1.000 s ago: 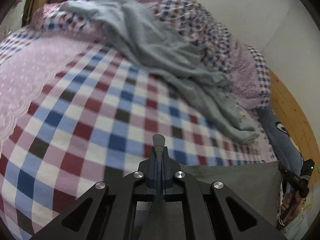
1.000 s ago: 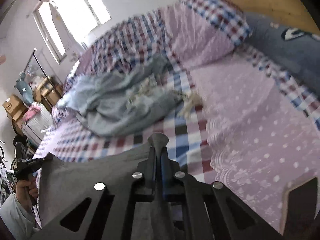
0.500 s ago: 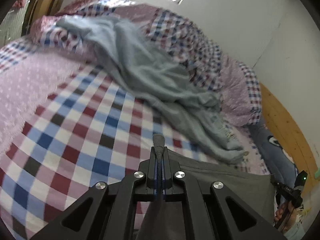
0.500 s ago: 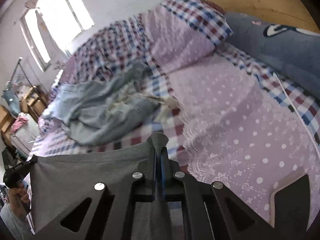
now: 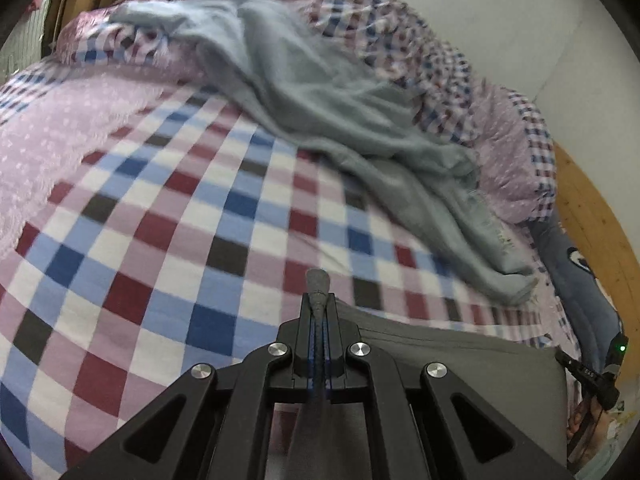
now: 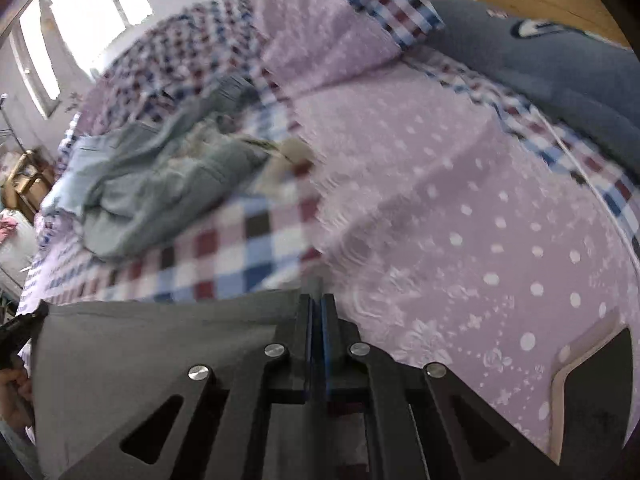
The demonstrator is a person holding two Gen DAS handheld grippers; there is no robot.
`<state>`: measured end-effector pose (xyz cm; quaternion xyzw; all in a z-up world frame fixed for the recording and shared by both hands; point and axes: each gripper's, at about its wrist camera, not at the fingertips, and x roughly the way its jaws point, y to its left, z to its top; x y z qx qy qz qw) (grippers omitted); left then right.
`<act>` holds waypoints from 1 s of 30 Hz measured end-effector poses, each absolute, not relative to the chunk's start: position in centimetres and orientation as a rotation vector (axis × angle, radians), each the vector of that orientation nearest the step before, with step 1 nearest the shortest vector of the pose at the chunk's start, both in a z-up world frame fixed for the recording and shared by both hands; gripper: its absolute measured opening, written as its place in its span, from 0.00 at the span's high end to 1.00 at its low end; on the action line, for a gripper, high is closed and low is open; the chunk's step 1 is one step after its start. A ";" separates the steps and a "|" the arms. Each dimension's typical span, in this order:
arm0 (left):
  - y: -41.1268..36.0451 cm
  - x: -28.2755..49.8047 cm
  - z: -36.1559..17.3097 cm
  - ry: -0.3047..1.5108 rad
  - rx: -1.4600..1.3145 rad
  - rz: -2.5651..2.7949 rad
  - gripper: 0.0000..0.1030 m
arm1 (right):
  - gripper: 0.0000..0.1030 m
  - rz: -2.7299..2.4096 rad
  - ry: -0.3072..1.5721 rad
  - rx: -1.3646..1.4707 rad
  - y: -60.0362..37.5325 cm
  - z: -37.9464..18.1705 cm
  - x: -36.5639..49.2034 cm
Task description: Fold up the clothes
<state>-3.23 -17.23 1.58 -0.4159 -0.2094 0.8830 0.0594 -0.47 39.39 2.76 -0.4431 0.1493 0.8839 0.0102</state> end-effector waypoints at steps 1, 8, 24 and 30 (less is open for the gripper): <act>-17.1 -3.2 1.7 -0.618 -1.261 2.681 0.98 | 0.98 2.755 0.471 -1.376 39.5 2.8 -0.4; -17.6 -3.0 3.2 -0.557 -1.290 2.757 0.57 | 0.94 2.746 0.444 -1.204 39.8 5.8 0.9; -9.3 -2.7 3.7 0.028 -1.338 2.757 0.33 | 0.39 2.911 0.058 -1.362 26.6 4.9 -0.7; -11.4 -3.3 2.0 -0.089 -1.408 2.764 0.33 | 0.39 2.791 0.145 -1.471 29.1 2.1 -1.4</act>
